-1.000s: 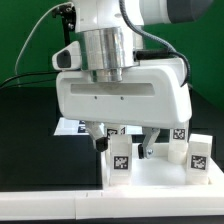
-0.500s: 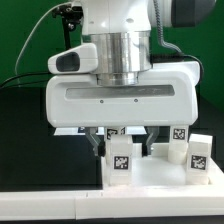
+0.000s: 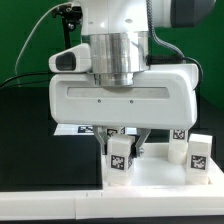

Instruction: Assemble square table

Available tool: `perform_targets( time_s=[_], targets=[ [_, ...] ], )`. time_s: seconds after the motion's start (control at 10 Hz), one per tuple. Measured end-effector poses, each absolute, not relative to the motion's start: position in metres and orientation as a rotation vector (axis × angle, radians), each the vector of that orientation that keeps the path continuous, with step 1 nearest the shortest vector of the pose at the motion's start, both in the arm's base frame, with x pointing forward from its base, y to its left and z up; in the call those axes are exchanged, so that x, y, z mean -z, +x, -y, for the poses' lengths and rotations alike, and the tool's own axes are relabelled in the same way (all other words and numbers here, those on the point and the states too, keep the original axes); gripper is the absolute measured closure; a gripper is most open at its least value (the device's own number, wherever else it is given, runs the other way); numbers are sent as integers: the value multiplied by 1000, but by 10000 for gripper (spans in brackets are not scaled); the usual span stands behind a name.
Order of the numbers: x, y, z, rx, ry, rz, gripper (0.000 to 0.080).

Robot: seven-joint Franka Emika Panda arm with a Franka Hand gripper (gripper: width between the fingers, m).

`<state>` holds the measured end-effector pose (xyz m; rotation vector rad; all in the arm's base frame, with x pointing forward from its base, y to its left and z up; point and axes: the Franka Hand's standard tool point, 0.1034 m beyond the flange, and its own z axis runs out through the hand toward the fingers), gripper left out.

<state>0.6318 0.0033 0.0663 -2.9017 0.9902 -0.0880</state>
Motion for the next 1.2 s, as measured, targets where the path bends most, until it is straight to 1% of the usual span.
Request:
perform_targets(
  time_s=[0.2,0.4,0.5,0.9,1.0,1.1,1.2],
  targets=[
    [-66,629,-6,29,-2674,-1504,514],
    [-68,634,-9,-7,-2350,-1967,514],
    [-68,636,-9,-1,-2221,-2109,514],
    [-67,636,-8,-13,-1944,-2357,514],
    [-67,636,-7,-13,-1943,-2358,514],
    [-67,636,-7,-11,-1980,-2327,436],
    [-67,637,-7,-6,-2022,-2292,436]
  ],
)
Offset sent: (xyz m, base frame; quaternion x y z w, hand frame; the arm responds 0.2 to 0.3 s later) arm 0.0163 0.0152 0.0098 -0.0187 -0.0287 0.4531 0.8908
